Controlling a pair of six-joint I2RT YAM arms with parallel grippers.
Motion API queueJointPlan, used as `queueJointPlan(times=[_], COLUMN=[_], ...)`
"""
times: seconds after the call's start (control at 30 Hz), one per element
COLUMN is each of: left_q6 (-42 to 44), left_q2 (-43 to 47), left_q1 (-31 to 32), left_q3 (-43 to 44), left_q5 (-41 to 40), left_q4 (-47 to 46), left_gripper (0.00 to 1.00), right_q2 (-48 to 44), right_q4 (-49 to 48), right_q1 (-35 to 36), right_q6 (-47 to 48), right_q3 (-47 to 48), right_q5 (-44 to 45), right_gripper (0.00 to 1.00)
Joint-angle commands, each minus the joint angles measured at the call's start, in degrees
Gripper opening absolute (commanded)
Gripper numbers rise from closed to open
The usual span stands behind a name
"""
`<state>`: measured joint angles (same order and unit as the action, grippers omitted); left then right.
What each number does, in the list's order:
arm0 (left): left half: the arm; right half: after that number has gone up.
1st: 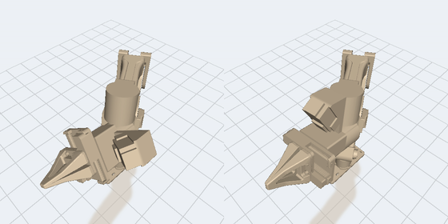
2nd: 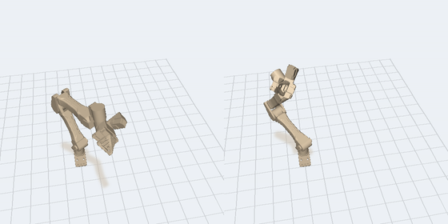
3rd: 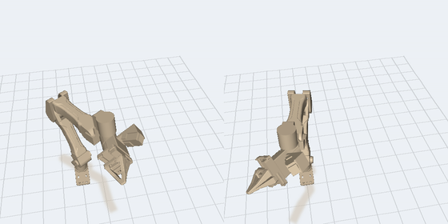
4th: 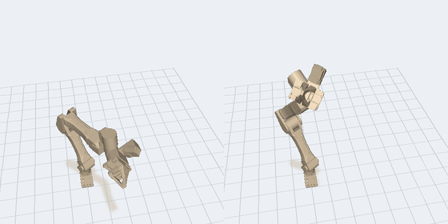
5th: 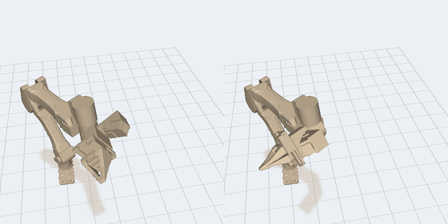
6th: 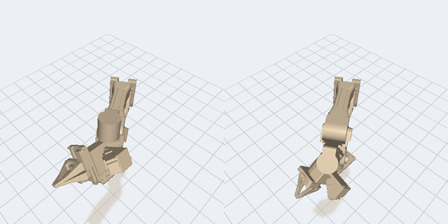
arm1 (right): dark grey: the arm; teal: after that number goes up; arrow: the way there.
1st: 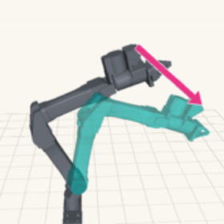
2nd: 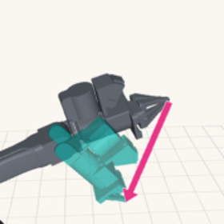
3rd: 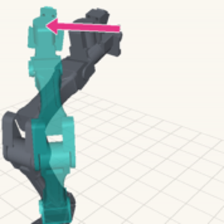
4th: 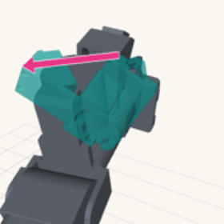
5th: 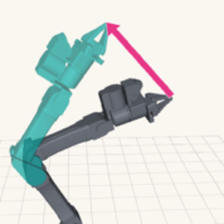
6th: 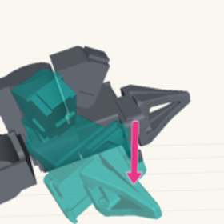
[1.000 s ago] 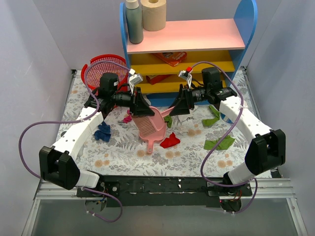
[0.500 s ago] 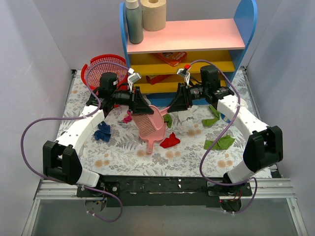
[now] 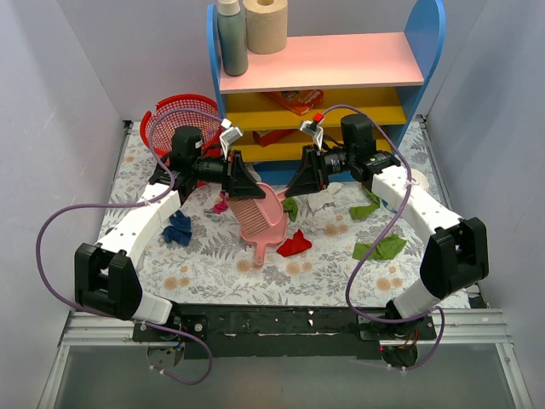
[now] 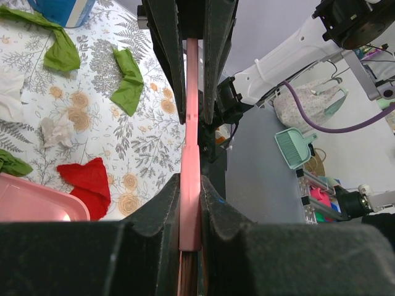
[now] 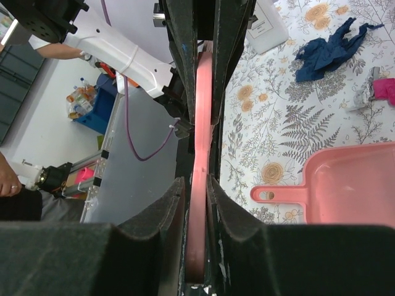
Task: Sweep away the paper scraps from the table
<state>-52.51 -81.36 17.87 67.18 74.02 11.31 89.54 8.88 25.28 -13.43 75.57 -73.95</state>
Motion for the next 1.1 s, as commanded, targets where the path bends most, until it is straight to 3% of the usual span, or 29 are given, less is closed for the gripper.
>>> queueJointPlan(times=[0.0,0.33,0.47,0.53,0.57,0.7,0.83,0.9,1.07], left_q6=[-0.4,-0.5,-0.2,0.3,1.9,8.8,12.6,12.4,9.4], left_q2=[0.3,-0.1,0.2,0.4,1.0,3.7,7.0,8.4,10.8], left_q1=[-0.3,-0.3,-0.3,-0.3,-0.3,-0.3,-0.3,-0.2,-0.1], left_q3=[-0.8,-0.4,-0.6,-0.3,-0.1,-0.6,-4.9,-8.5,-13.7], left_q5=[1.6,1.7,0.7,-1.3,-3.0,-16.3,-26.2,-31.7,-43.4], left_q4=[-1.0,-1.0,-0.6,1.1,2.3,9.2,14.2,14.4,15.1], left_gripper=[0.0,0.0,0.0,0.18,0.43,0.69,0.73,0.79,0.77], right_q2=[0.4,1.2,1.1,0.7,0.5,-2.9,-7.0,-10.2,-18.1], right_q4=[-1.9,-1.9,-1.3,0.0,0.9,10.3,16.3,20.5,25.4], right_q1=[0.0,0.2,0.2,-0.1,-0.2,-3.3,-9.4,-10.7,-11.7], right_q6=[-0.3,-0.4,0.3,1.2,2.8,10.9,14.8,16.1,24.9], right_q3=[1.8,2.4,1.9,2.0,2.2,3.6,1.1,-0.8,-4.3], right_q5=[-1.6,-1.5,-1.1,-0.5,1.0,10.2,20.8,31.6,48.2], right_gripper=[0.26,0.17,0.01,0.01,0.01,0.01,0.01,0.01,0.01])
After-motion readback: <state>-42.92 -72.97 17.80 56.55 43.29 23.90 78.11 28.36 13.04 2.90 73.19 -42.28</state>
